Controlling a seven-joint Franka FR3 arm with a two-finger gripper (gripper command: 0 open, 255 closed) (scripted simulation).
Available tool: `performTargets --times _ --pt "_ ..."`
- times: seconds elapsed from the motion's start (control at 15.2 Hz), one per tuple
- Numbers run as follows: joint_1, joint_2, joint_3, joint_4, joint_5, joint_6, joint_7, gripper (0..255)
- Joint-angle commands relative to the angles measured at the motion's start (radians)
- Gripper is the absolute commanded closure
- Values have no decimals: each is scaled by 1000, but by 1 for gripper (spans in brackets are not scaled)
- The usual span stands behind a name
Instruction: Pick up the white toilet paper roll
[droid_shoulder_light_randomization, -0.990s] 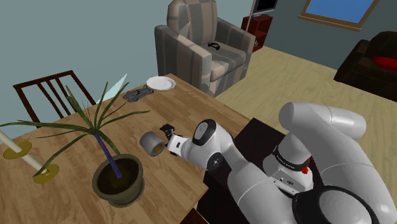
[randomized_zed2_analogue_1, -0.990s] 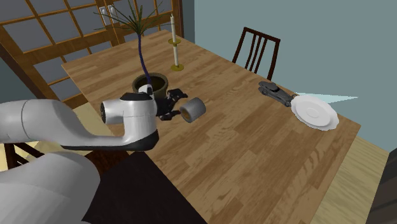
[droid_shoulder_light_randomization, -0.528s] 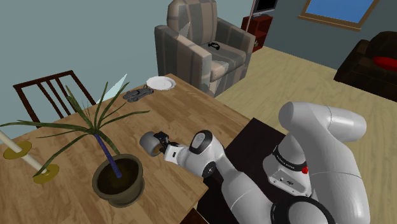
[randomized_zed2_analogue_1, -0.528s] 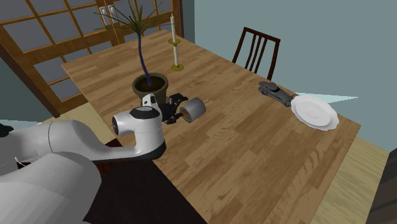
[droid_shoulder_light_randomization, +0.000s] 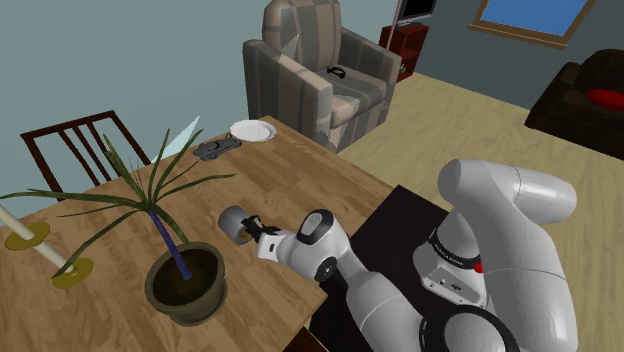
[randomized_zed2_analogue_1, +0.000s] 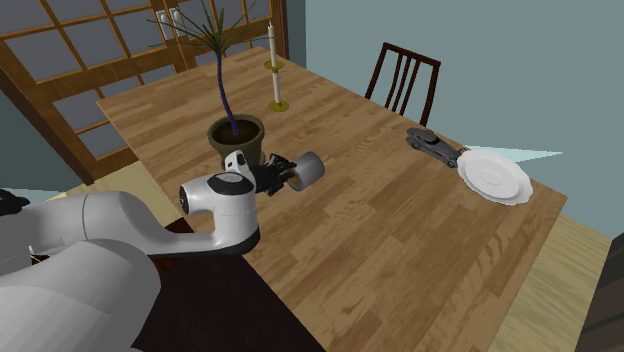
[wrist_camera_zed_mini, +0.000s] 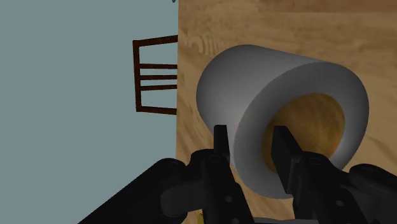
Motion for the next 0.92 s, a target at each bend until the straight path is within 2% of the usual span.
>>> performTargets --times 0.0,0.2,0.4,0.46,0.86 --pt "-11 -8 37 19 107 -1 -3 255" --pt "-16 -8 36 24 107 0 -3 255" --pt "1 -8 41 5 108 1 -2 255" --pt "8 -8 23 -6 61 5 37 255" --pt "3 62 -24 -61 10 30 8 255"
